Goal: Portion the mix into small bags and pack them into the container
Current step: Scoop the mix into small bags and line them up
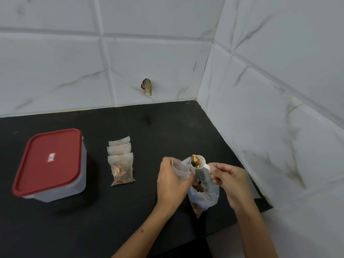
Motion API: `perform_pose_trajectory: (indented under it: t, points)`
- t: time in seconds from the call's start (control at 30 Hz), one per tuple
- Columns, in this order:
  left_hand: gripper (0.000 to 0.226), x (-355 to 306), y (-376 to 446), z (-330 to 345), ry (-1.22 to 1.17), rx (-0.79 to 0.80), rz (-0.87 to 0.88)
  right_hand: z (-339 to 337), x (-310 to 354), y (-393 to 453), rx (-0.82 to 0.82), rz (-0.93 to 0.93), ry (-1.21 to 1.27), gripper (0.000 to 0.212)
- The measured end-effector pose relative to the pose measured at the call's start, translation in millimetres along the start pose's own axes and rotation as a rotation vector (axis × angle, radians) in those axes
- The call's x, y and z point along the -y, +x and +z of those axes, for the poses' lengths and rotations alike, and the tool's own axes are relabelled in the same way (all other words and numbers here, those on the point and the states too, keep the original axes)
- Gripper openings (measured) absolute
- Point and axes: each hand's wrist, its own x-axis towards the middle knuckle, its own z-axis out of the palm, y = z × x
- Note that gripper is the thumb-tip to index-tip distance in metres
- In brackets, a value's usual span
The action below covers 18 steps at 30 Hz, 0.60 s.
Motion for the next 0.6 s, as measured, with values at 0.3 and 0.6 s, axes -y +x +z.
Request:
perform_pose_trajectory:
  t: [0.3, 0.6]
  points:
    - [0.045, -14, 5, 2, -0.029, 0.103, 0.050, 25, -14, -23, 0.040, -0.532, -0.507, 0.108]
    - [0.047, -12, 9, 5, -0.057, 0.098, 0.052, 23, -9, -26, -0.017, -0.963, -0.447, 0.051]
